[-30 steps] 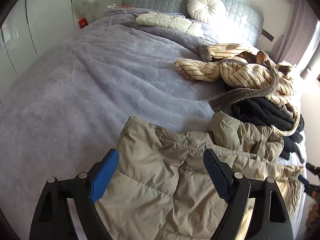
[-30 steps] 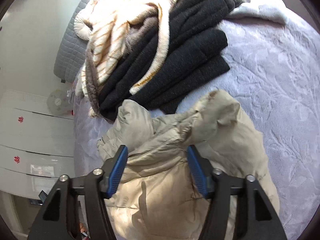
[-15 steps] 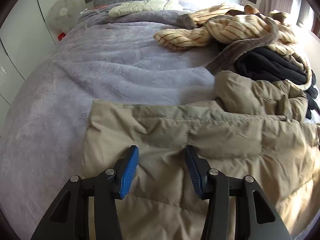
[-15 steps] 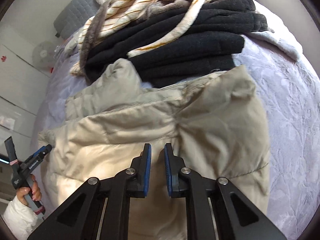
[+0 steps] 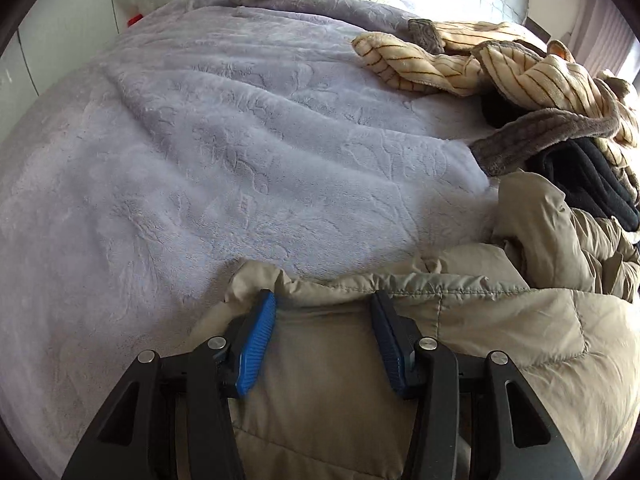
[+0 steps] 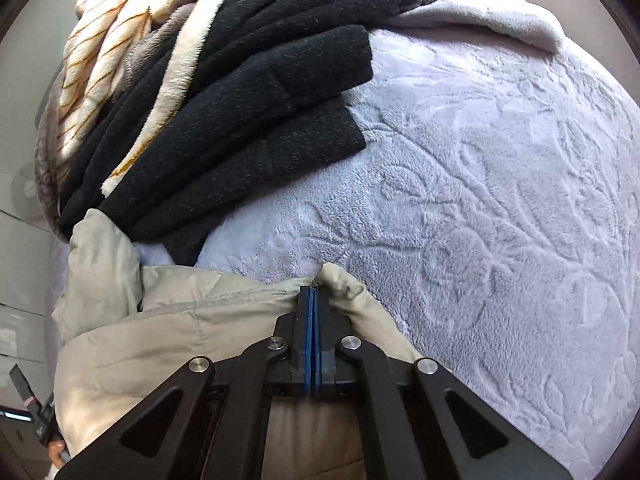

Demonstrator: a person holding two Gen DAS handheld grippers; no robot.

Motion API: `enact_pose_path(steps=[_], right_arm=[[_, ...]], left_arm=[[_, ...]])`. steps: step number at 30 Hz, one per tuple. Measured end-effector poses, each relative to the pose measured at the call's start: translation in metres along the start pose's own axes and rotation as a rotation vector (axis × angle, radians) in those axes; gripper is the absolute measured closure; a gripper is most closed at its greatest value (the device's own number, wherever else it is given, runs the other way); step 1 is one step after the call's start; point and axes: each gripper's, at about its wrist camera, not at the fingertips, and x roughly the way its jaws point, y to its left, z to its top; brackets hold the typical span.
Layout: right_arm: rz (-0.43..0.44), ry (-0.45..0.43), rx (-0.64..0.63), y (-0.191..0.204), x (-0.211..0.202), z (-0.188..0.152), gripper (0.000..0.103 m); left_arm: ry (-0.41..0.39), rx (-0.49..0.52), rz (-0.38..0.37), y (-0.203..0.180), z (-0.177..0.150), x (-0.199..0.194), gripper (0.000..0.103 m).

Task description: Fold large clothes

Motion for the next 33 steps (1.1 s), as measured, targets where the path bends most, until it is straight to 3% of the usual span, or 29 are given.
enact_pose_path(steps=[4, 8, 9, 10, 12, 14, 17, 19, 21, 24, 26, 30, 32, 33], right_arm=[[-0.008, -0.005, 0.017, -0.004, -0.012, 0.006, 0.103], [-0.022, -0.021, 0.025, -0.001, -0.037, 0.01, 0.099], [-0.023, -0.029, 0.023, 0.001, -0.046, 0.008, 0.099], [-0.02, -0.036, 0.023, 0.0, -0.056, 0.006, 0.096], [0.005, -0.052, 0.033, 0.001, -0.076, 0.0, 0.086], [0.031, -0.069, 0.038, 0.002, -0.096, -0.01, 0.063], [0.086, -0.061, 0.03, 0.003, -0.122, -0.033, 0.061], [0.117, -0.044, 0.028, 0.007, -0.134, -0.052, 0.058], [0.141, -0.028, 0.026, 0.018, -0.139, -0.077, 0.053], [0.186, 0.003, 0.031, 0.021, -0.151, -0.113, 0.04], [0.212, 0.029, 0.049, 0.015, -0.157, -0.133, 0.024], [0.257, 0.091, 0.106, 0.0, -0.158, -0.166, 0.02], [0.284, 0.126, 0.132, -0.009, -0.152, -0.179, 0.002], [0.296, 0.141, 0.154, -0.013, -0.147, -0.186, 0.0]], left_arm=[[0.027, -0.074, -0.009, 0.011, 0.011, -0.001, 0.051], [0.028, -0.108, 0.053, 0.025, 0.02, -0.018, 0.051], [0.028, -0.109, 0.073, 0.029, 0.021, -0.025, 0.049], [0.029, -0.11, 0.091, 0.033, 0.021, -0.032, 0.039], [0.01, -0.111, 0.103, 0.041, 0.017, -0.05, 0.032], [0.002, -0.095, 0.08, 0.047, 0.009, -0.07, 0.032], [0.027, -0.073, 0.048, 0.052, -0.011, -0.092, 0.031], [0.041, -0.076, 0.016, 0.054, -0.028, -0.105, 0.013], [0.033, -0.092, -0.012, 0.056, -0.047, -0.121, 0.012], [0.075, -0.125, -0.056, 0.06, -0.072, -0.132, 0.012], [0.115, -0.155, -0.082, 0.063, -0.089, -0.136, 0.012], [0.078, -0.171, -0.072, 0.07, -0.118, -0.15, 0.0], [0.103, -0.188, -0.104, 0.072, -0.128, -0.151, 0.0], [0.124, -0.212, -0.133, 0.075, -0.133, -0.149, 0.0]])
